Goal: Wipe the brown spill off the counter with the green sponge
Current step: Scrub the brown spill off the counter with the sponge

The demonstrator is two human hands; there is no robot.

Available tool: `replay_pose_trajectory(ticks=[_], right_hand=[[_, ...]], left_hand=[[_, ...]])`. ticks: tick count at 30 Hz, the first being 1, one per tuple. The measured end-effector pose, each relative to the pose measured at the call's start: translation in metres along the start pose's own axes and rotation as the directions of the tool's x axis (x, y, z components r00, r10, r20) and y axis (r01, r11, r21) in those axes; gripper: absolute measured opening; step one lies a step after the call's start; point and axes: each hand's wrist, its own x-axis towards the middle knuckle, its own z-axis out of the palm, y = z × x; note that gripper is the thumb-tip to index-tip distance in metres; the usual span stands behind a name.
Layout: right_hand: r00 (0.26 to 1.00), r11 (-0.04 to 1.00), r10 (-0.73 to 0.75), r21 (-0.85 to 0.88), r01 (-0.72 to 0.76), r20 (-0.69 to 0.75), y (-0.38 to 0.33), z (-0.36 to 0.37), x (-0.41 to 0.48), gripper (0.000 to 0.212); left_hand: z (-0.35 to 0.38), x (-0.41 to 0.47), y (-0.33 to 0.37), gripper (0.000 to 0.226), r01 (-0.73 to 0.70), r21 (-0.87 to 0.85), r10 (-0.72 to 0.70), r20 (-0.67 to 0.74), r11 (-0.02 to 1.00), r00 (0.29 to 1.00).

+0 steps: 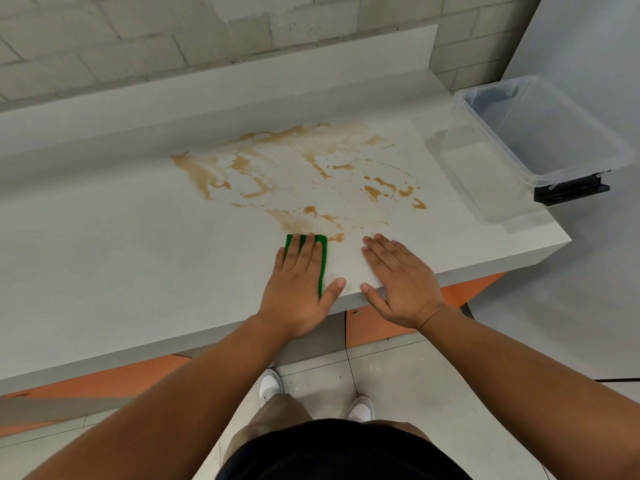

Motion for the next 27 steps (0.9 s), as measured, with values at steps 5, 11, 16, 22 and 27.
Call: replay_pose_trajectory(ticks=[5, 11, 16, 22, 27], right_hand=[[1.0, 1.0, -0.004, -0.001, 0.004, 0.004, 0.001, 0.0, 0.0, 0.069], [1.0, 1.0, 0.004, 0.001, -0.004, 0.001, 0.0, 0.0, 0.001, 0.07], [1.0, 1.0, -0.006, 0.026, 0.006, -0.02, 0.001, 0.0, 0.001, 0.069], [0.998, 0.984, 0.045, 0.175, -0.036, -0.049, -0.003, -0.002, 0.003, 0.061], [0.957, 0.888, 0.258, 0.423, -0.18, -0.134, -0.019, -0.009, 0.006, 0.06]], left_hand=[[-0.004, -0.024, -0.032, 0.078, -0.142, 0.012, 0.142, 0.043, 0.99, 0.989], [-0.002, 0.002, -0.011, 0.086, 0.047, -0.033, -0.048, -0.02, 0.998, 0.999], [0.005, 0.002, 0.007, 0.088, -0.016, -0.056, 0.015, -0.022, 0.998, 1.0], [-0.001, 0.004, 0.012, 0.083, -0.064, -0.161, 0.065, 0.004, 0.985, 0.998], [-0.023, 0.009, -0.003, 0.053, 0.076, -0.797, -0.066, 0.045, 0.599, 0.997]])
